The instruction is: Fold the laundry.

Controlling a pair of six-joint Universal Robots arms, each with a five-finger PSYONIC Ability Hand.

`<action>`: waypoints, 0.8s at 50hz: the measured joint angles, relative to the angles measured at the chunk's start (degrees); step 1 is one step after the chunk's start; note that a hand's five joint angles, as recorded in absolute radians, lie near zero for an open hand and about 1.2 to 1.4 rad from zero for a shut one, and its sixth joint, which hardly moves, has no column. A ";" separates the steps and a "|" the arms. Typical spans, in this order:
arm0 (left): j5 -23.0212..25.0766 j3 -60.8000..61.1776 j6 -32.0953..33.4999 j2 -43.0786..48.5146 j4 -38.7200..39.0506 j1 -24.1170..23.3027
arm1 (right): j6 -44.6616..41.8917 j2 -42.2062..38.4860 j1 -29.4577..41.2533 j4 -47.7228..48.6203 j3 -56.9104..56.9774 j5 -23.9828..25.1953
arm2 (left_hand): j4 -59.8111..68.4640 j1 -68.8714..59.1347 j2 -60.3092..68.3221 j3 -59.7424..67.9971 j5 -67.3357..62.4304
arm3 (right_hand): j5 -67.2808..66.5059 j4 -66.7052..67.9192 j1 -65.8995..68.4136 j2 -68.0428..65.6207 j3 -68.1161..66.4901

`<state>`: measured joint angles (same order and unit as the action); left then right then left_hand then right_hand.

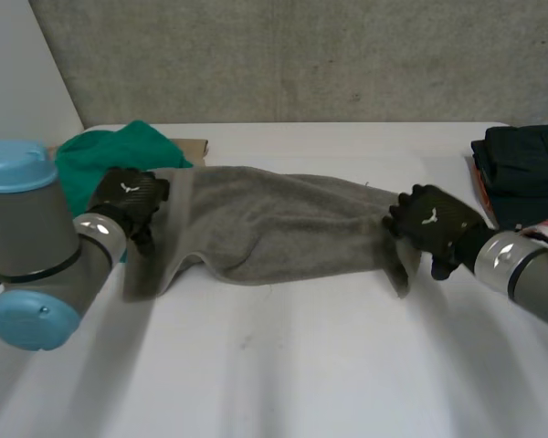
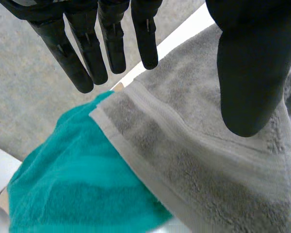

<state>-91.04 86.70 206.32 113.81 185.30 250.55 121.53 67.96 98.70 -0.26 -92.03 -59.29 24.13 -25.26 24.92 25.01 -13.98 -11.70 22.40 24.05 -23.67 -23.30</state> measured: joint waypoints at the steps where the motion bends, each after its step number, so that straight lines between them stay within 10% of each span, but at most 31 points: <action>1: 0.45 0.50 -0.08 -0.38 -0.18 0.46 | -2.09 0.41 0.29 1.50 -1.60 0.46 | 0.00 0.00 0.00 0.00 0.00 | -0.11 0.04 0.00 0.00 0.01; 29: 4.71 2.17 -1.79 -2.11 -5.21 3.67 | -12.10 -4.42 -0.31 3.27 -5.42 2.19 | 0.00 0.00 0.00 0.00 0.01 | -12.85 11.81 9.62 -10.31 -11.12; 35: 4.77 1.41 -2.31 -1.08 -4.88 2.24 | -13.01 -8.44 -0.22 8.43 -4.58 2.01 | 0.00 0.00 0.00 0.00 0.00 | -44.26 43.68 40.99 -42.97 -42.54; 40: 4.54 -0.36 -2.36 1.59 -4.56 0.77 | -4.30 -7.05 0.10 14.46 -5.10 0.81 | 0.04 0.00 0.00 0.00 -0.11 | -45.19 45.93 40.99 -43.51 -44.34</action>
<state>-86.49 86.34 203.96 115.40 180.74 251.33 117.23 60.91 98.80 14.20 -97.13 -58.47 24.17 -25.26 24.92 25.01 -14.09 -56.89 68.33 65.04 -67.18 -67.65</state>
